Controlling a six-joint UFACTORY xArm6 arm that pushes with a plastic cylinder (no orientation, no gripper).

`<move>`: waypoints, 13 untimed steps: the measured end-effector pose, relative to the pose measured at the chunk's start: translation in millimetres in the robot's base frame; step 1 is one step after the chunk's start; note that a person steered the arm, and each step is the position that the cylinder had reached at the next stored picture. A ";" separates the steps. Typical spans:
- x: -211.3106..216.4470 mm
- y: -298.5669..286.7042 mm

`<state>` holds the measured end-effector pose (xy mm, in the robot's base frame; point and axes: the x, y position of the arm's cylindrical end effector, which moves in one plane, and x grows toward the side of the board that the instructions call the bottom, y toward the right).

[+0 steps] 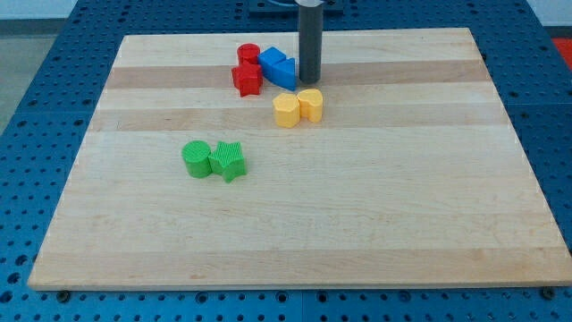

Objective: Push the yellow heart and yellow hexagon towards the green star

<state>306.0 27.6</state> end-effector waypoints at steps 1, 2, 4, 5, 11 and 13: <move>15.5 34.6; 39.3 39.4; 45.9 -12.3; 46.6 -51.8; 78.6 -38.0; 88.2 -61.6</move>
<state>394.2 -34.0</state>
